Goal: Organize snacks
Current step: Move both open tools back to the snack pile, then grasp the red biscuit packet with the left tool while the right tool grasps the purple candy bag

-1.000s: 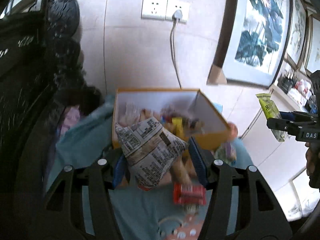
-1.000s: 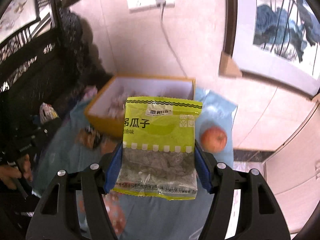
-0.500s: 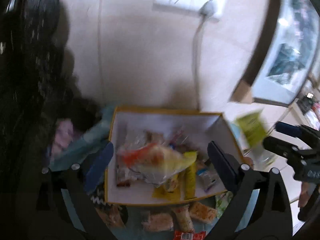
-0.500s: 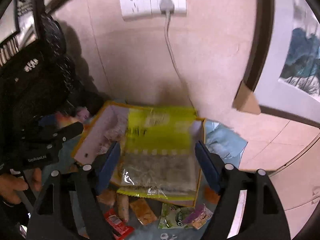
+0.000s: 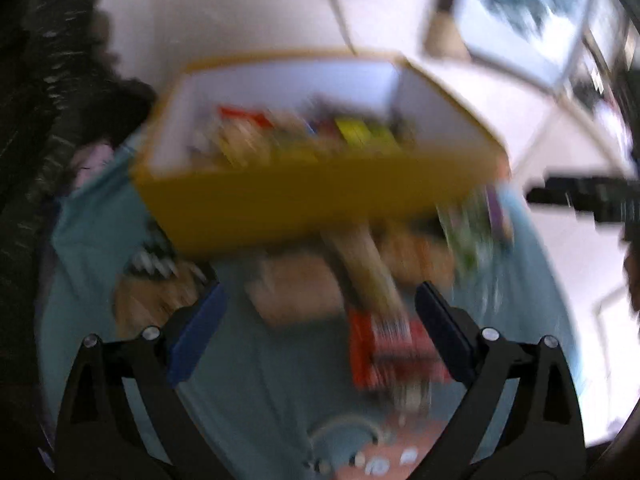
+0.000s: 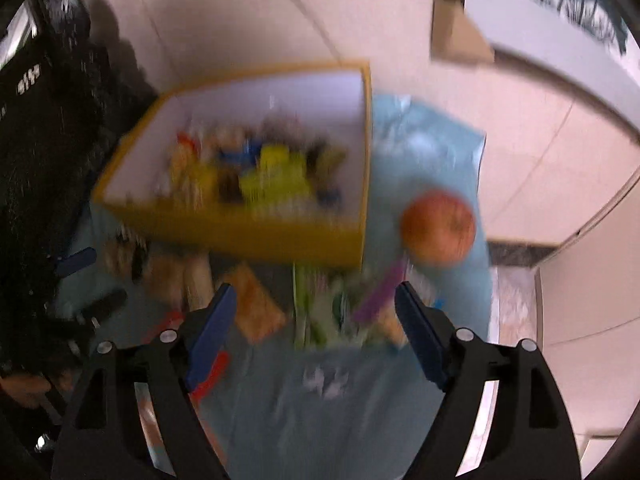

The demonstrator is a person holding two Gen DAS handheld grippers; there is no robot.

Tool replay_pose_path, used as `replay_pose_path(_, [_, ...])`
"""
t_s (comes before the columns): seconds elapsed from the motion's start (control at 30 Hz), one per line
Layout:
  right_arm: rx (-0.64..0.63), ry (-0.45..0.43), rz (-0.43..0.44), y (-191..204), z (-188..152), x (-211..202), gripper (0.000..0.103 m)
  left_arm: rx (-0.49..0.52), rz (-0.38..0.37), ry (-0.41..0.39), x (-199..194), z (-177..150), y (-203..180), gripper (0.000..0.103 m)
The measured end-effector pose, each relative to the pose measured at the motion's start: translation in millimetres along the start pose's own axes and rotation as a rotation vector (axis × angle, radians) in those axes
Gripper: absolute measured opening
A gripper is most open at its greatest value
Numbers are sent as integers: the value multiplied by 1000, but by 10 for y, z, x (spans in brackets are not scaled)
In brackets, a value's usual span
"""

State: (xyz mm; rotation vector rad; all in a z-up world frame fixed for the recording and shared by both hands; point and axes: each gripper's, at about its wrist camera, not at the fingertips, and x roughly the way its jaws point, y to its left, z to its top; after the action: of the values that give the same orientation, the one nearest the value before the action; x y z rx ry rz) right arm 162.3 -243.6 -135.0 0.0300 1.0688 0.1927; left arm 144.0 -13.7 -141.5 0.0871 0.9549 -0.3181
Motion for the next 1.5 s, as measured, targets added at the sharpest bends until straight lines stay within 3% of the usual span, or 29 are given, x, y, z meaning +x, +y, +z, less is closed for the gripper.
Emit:
replay_pose_path(0.07, [32,26,2,-16,-136,82,82,71,-16,41,130,-209,-240,97])
replay_pose_path(0.23, [63,36,10,15,-234,105,82,198,-18,24,290,-321,-669,97])
replay_pose_path(0.37, [15,30,-26,58,-241,115,82,241,38,77,541,-355,-767,94])
replay_pose_path(0.4, [12,26,-39,38,-244,122,82,205,23,89,577,-359,-701,86])
replay_pose_path(0.43, [14,23,-53,-4,-240,146,82,181,12,96,591,-358,-650,56])
replay_pose_path(0.47, [26,23,-65,-80,-258,170,82,164,-3,109,602,-360,-598,40])
replay_pose_path(0.6, [38,32,-80,-320,-299,313,82,113,-41,89,467,-407,-365,36])
replay_pose_path(0.67, [28,34,-82,-388,-298,409,82,60,-58,79,379,-429,-230,26])
replay_pose_path(0.83, [93,33,-78,-551,-244,629,82,1,-51,49,208,-480,-59,26])
replay_pose_path(1.03, [254,74,-22,-751,-200,932,80,-17,-30,77,291,-491,-57,30])
replay_pose_path(1.1, [280,94,9,-788,-219,957,68,-25,-20,88,310,-525,-30,35])
replay_pose_path(1.13, [267,97,27,-771,-216,947,55,-35,-12,102,363,-542,-21,43])
replay_pose_path(1.17, [235,96,32,-729,-216,914,49,-48,2,119,415,-568,-1,57])
replay_pose_path(1.23, [201,98,63,-668,-252,847,36,-82,21,136,478,-627,62,67])
replay_pose_path(1.3, [187,103,94,-627,-325,802,30,-113,31,145,535,-680,124,67])
replay_pose_path(1.43, [148,111,119,-503,-511,713,29,-120,23,124,539,-699,116,75])
replay_pose_path(1.47, [133,110,116,-465,-559,682,29,-125,9,122,536,-696,122,73])
replay_pose_path(1.5, [122,107,118,-417,-609,658,29,-126,0,118,528,-693,124,63])
